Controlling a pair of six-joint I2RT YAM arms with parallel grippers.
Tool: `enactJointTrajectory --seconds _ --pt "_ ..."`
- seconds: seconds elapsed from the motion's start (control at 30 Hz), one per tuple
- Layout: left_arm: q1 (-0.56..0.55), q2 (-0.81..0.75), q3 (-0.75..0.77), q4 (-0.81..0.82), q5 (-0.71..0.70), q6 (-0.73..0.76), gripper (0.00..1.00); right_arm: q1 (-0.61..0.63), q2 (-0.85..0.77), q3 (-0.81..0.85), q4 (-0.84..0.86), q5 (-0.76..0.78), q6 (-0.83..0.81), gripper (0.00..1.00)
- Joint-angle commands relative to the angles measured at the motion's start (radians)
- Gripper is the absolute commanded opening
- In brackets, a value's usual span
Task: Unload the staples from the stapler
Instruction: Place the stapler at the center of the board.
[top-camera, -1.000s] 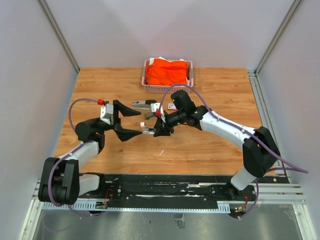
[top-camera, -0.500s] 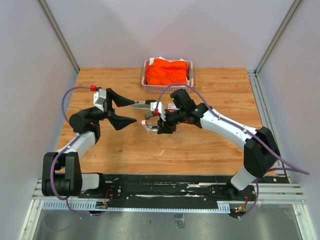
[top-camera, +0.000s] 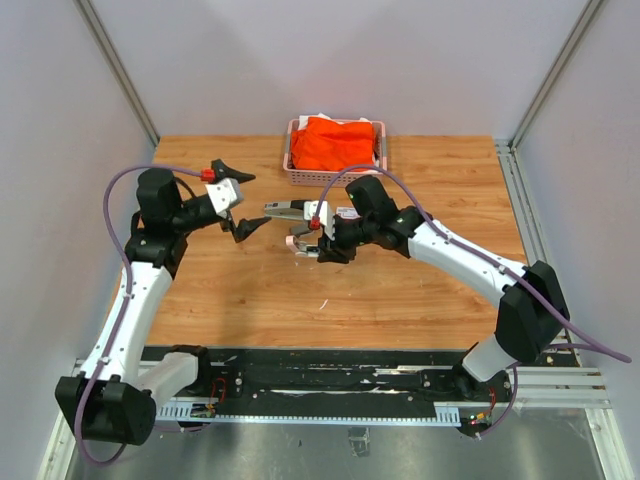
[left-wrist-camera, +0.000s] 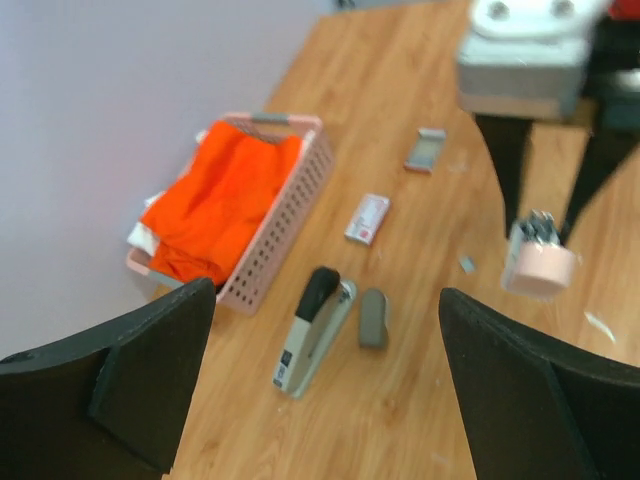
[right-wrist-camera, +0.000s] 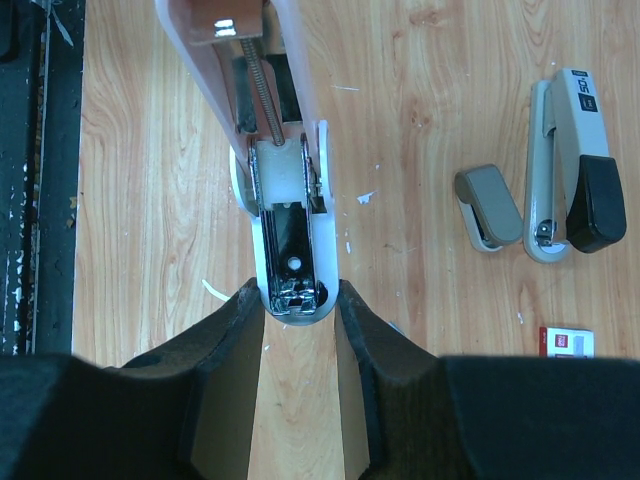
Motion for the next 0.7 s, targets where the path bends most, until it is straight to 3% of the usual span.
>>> enactJointTrajectory --seconds 0.0,0.1,0.33,0.57,0.67 --pt "-0.07 0.04 0.163 -0.855 0.045 0.74 0.98 0.003 -0.014 -0.015 -0.007 -0.015 -0.026 0.17" --pt "-0.137 0.049 0.161 -0.904 -0.043 0.8 0.98 0.003 -0.007 -0.012 -0.015 -0.023 -0.034 0.17" --pt "-0.261 0.055 0.122 -0.93 -0.086 0.812 0.98 0.002 0.002 -0.021 -0.015 -0.01 -0.033 0.17" --pt "-0.344 0.203 0.192 -0.922 -0.123 0.655 0.98 0.003 0.015 -0.019 -0.002 -0.013 -0.021 0.17" --pt "-0.363 0.216 0.187 -0.842 -0.158 0.562 0.98 0.003 0.014 -0.02 -0.002 -0.014 -0.021 0.17"
